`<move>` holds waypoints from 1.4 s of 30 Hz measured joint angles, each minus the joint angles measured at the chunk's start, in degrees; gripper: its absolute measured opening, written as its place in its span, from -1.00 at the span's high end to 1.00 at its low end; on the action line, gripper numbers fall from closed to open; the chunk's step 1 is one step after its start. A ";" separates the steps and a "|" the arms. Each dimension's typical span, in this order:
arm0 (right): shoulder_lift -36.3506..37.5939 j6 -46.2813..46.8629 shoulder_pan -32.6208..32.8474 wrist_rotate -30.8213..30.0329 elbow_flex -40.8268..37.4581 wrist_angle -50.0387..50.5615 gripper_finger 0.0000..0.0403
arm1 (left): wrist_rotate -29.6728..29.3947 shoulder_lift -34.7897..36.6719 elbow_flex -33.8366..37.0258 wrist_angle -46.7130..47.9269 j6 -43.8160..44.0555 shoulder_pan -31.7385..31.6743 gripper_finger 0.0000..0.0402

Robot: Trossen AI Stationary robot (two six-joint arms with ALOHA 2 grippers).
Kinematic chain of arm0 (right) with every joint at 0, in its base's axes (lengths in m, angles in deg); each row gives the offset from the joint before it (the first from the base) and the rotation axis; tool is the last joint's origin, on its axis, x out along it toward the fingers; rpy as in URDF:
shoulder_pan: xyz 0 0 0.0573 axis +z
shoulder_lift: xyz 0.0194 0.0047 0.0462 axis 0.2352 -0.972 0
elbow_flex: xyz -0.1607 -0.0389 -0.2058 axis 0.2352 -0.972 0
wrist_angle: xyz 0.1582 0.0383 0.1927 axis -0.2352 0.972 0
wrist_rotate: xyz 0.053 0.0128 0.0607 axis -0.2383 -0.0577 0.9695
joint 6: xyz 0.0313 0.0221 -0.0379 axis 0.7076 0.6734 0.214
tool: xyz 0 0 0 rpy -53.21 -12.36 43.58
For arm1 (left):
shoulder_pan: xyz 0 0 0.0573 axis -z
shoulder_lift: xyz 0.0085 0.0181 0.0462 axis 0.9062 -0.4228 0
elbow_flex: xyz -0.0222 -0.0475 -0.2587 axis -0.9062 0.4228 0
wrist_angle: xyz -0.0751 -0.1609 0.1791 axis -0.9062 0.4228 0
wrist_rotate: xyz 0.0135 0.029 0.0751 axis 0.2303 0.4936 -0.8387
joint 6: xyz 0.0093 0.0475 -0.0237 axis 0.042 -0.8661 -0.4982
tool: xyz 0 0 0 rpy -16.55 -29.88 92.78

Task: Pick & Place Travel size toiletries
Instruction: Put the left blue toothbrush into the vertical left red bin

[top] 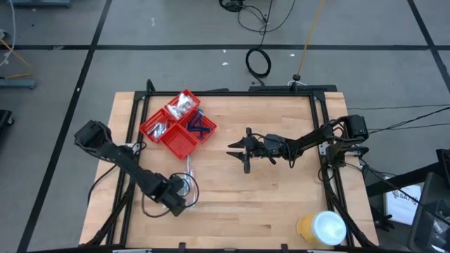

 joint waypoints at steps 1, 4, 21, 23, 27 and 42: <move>0.00 0.01 0.00 0.01 0.00 -0.01 0.41 | -0.72 1.30 -0.04 -0.09 0.14 0.02 0.94; 0.00 0.00 0.00 0.01 0.00 0.00 0.42 | -5.94 5.54 -0.04 0.41 0.24 1.29 0.91; 0.00 -0.54 0.00 0.00 0.00 0.02 0.42 | -66.57 33.67 7.66 5.34 -17.74 7.23 0.92; 0.00 -1.16 0.00 -0.02 0.00 0.03 0.42 | -69.46 37.02 12.24 5.24 -13.39 5.74 0.91; 0.00 -1.26 0.00 -0.02 0.00 0.04 0.42 | -70.57 41.89 21.25 2.51 1.31 0.91 0.97; 0.00 -1.26 -0.02 -0.04 0.00 0.02 0.42 | -66.12 42.21 34.58 -27.94 -3.60 -14.63 0.86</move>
